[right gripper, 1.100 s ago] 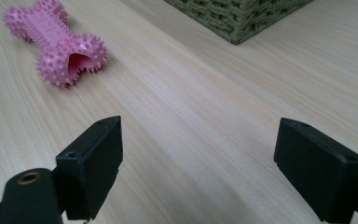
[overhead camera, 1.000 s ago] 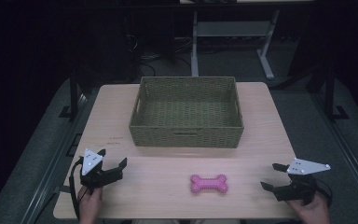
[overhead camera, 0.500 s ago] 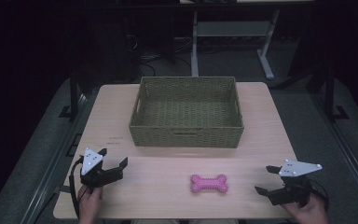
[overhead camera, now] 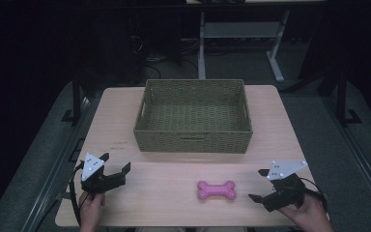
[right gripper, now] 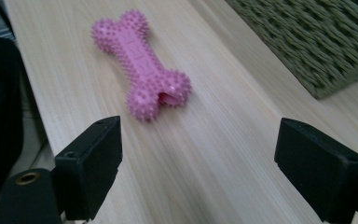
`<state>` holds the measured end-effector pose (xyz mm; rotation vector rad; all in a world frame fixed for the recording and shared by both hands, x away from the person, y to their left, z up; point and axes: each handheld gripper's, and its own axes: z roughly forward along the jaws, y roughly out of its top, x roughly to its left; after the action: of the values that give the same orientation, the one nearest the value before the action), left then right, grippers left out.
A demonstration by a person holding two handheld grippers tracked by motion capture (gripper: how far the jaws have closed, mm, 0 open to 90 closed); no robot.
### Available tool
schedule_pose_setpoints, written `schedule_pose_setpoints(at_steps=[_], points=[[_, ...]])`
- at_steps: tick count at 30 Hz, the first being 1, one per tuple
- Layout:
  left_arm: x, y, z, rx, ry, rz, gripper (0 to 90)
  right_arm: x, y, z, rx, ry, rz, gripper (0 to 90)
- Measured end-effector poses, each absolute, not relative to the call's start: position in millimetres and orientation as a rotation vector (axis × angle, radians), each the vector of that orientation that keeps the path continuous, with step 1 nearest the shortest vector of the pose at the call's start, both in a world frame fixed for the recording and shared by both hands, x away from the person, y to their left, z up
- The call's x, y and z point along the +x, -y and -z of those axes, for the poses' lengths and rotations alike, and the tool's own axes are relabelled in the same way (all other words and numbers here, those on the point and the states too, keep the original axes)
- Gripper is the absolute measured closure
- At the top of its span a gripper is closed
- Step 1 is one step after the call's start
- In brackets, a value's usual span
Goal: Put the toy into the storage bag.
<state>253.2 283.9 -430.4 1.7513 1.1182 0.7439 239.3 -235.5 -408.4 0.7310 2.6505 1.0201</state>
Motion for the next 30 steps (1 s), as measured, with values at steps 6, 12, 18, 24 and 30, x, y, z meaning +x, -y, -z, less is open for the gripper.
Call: schedule_pose_setpoints(at_steps=[6,12,18,24,30], points=[[254.1,-283.9,430.8,1.749,-1.115,-0.734,13.0,254.4,214.5,404.7,0.652,-2.776,-0.972,14.6],[254.1,-284.3,430.6,1.749,-1.11,-0.737,13.0,267.7,193.8,405.8,0.54,-2.859,-0.92,14.6],[254.2,-284.5,430.7,1.744,-1.112,-0.735,13.0,276.9,171.0,406.6,0.438,-2.937,-0.89,14.9],[253.7,-285.2,430.3,1.738,-1.112,-0.736,13.0,286.0,149.9,407.5,0.368,-3.002,-0.849,15.2],[253.4,-286.2,429.8,1.738,-1.111,-0.738,13.0,289.5,132.5,409.7,0.285,-3.047,-0.756,19.8]])
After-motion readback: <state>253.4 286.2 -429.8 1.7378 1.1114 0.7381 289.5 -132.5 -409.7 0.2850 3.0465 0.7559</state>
